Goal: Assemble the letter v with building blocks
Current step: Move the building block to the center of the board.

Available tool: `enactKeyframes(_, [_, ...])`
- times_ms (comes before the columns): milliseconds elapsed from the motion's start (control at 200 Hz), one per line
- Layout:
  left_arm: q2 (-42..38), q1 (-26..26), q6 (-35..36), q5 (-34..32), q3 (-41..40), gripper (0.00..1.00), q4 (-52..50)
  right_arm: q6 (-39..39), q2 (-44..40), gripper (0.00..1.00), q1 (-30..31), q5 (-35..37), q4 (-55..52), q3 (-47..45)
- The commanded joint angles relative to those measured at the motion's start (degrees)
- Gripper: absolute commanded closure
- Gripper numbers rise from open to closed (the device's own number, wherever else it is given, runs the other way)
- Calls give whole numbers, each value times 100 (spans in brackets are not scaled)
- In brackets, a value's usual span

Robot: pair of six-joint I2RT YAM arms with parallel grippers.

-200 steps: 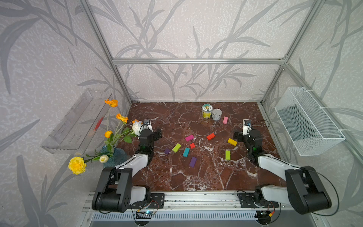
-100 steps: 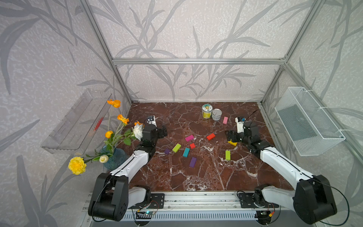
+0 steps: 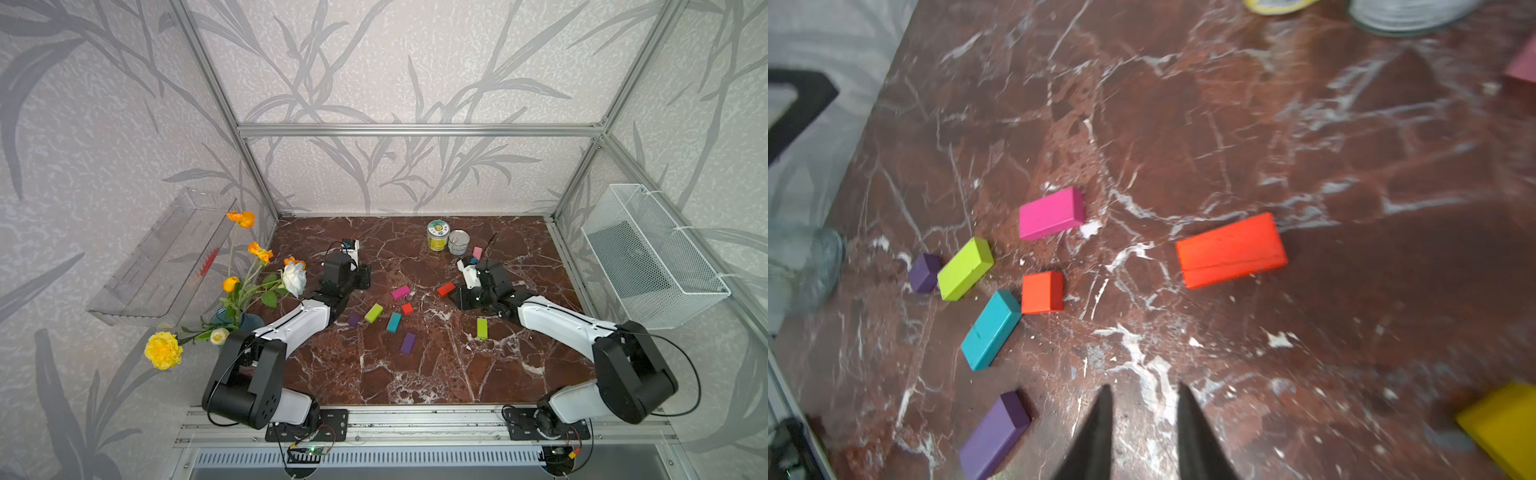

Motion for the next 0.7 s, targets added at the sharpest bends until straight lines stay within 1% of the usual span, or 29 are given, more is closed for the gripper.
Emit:
enactKeyframes(0, [267, -29, -44, 361, 290, 72, -219, 382, 430, 94, 140, -466, 515, 284])
enactKeyframes(40, [399, -41, -83, 474, 367, 79, -222, 439, 625, 100, 201, -578, 634, 373])
enactKeyframes(105, [672, -55, -238, 766, 504, 86, -181, 494, 953, 100, 289, -691, 685, 583])
enactKeyframes(205, [1157, -84, -522, 1190, 776, 100, -179, 620, 1472, 100, 382, -819, 758, 862])
enactKeyframes(295, [1554, -113, -802, 1406, 975, 100, -181, 729, 1802, 100, 474, -861, 873, 1058])
enactKeyframes(435, [1945, -157, -1101, 1412, 1157, 100, -208, 759, 2244, 100, 610, -789, 777, 1414])
enactKeyframes(610, [2301, -183, -1127, 1519, 1457, 100, -522, 691, 2694, 100, 695, -722, 491, 1832])
enactKeyframes(695, [2377, -192, -1130, 1607, 1476, 100, -566, 656, 2835, 100, 704, -690, 340, 1985])
